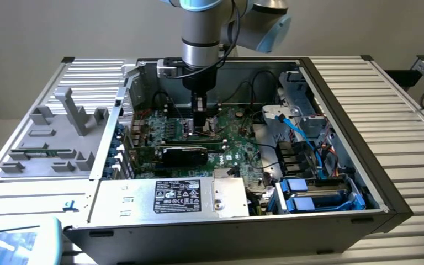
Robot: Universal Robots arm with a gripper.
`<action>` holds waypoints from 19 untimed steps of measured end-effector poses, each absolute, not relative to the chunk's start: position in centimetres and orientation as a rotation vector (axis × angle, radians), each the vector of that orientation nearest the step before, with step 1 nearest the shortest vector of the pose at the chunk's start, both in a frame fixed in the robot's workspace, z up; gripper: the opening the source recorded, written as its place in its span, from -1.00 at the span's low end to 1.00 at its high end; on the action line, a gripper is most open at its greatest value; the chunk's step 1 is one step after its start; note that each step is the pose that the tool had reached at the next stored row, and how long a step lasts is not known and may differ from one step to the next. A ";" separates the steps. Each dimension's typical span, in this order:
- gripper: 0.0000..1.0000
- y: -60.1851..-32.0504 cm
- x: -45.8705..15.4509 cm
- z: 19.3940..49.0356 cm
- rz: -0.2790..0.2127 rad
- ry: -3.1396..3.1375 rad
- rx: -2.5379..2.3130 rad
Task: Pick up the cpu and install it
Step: 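Place the cpu into insertion slot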
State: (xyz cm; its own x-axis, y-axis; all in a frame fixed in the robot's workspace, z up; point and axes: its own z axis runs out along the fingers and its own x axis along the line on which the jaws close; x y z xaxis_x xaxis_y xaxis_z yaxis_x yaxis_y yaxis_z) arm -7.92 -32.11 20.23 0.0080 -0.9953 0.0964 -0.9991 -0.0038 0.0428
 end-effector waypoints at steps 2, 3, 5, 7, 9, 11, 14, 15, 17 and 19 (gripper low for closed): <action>0.10 -32.1 -7.9 20.2 0.058 -2.145 2.158; 0.10 -32.1 -7.9 20.2 0.058 -2.145 2.158; 0.10 -32.1 -7.9 20.2 0.058 -2.145 2.158; 0.10 -32.1 -7.9 20.1 0.058 -2.145 2.158; 0.10 -32.1 -7.9 20.1 0.058 -2.145 2.158; 0.10 -32.1 -7.9 20.1 0.059 -2.145 2.158; 0.10 -32.1 -7.9 20.0 0.062 -2.143 2.156; 0.10 -32.1 -7.9 20.0 0.063 -2.143 2.156; 0.10 -32.1 -7.9 19.9 0.063 -2.143 2.156; 0.10 -32.1 -7.9 19.9 0.063 -2.143 2.156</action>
State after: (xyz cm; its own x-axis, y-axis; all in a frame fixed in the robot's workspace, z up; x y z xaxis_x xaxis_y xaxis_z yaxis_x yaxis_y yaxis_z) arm -7.92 -32.11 19.93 0.0080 -0.9949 0.1004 -0.9991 -0.0037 0.0427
